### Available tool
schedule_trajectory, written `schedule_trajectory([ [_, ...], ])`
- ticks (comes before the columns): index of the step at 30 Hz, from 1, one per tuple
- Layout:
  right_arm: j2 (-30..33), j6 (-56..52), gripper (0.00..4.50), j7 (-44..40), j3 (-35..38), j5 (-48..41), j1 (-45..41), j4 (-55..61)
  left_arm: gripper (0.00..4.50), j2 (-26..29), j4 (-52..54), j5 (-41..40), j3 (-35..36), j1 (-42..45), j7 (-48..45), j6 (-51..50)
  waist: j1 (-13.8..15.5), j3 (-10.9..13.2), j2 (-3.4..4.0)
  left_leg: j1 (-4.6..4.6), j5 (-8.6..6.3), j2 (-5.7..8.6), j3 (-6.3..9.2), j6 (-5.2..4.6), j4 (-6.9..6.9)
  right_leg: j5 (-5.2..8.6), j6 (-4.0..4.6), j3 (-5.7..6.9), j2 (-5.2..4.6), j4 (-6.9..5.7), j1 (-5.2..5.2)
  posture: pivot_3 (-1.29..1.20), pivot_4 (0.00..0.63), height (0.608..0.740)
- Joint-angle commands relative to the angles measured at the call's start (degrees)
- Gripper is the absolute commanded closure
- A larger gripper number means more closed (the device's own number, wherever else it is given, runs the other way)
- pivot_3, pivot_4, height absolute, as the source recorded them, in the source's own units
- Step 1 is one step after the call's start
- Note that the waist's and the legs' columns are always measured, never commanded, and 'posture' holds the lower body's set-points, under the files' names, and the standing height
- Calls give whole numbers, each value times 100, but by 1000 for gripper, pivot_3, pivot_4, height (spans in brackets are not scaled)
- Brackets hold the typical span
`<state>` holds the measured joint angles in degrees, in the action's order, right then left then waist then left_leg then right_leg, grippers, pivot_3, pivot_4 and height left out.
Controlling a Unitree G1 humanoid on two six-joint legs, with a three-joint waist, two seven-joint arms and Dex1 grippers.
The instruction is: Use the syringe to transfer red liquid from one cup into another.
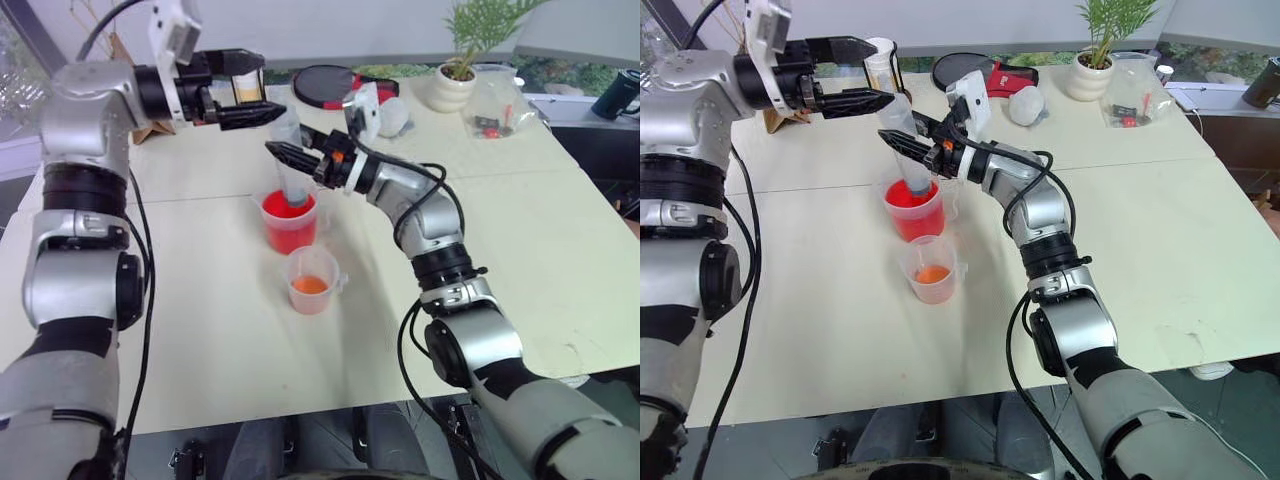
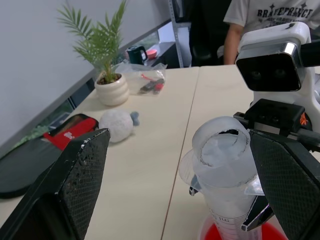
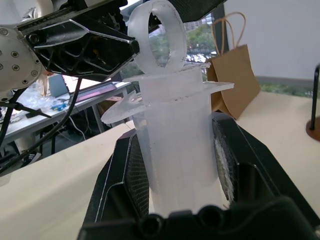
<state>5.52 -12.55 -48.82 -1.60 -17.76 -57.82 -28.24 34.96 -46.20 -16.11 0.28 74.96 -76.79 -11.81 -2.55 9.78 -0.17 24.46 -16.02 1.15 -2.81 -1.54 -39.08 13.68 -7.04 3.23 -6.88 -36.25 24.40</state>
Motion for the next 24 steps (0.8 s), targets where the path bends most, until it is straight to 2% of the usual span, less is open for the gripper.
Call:
schedule_trajectory([
  [1,-63,40,3054,2,24,-120,-52,429,0,155,-82,20,142,266,-122,75,0,0,0,0,0,0,0,0,0,0,0,0,0,0,0,0,150,740],
  [13,-93,25,3054,76,52,-169,-68,369,0,337,-148,59,251,262,-175,38,7,0,0,1,0,-2,3,0,0,0,0,-1,0,-1,0,0,150,740],
  [24,-247,-133,3054,61,-93,-196,75,705,0,6,-659,163,269,399,131,558,11,0,-1,1,0,0,5,0,-1,0,0,0,0,-3,0,0,150,740],
])
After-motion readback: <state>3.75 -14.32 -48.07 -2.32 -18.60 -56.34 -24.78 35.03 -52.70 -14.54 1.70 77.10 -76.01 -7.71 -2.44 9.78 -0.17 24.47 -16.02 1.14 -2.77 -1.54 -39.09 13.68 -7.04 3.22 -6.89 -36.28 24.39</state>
